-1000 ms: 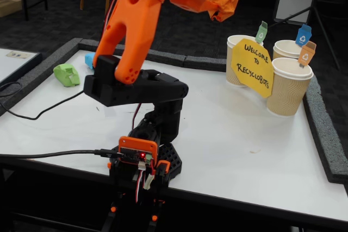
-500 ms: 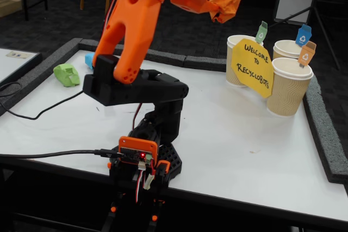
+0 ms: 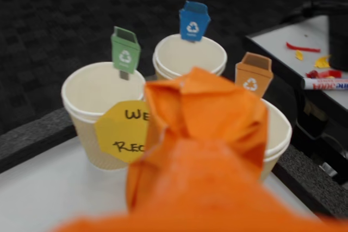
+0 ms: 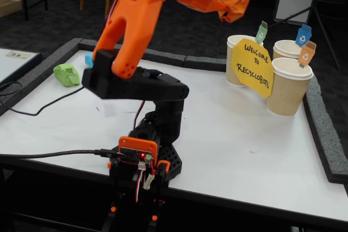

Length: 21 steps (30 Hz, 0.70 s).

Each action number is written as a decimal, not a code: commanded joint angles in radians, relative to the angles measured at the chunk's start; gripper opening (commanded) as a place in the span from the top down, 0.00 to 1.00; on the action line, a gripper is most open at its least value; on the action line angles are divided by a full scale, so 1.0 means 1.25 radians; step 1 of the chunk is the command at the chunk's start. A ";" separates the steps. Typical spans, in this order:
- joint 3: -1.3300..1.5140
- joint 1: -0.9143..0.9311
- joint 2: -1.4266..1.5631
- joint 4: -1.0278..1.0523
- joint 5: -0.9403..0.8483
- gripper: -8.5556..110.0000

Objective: Sort rubbish by color.

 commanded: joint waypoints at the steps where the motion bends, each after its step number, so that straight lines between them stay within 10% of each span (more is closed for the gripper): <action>1: -0.037 0.029 -0.083 -0.055 0.004 0.93; 21: -0.216 0.126 -0.553 -0.220 0.004 0.93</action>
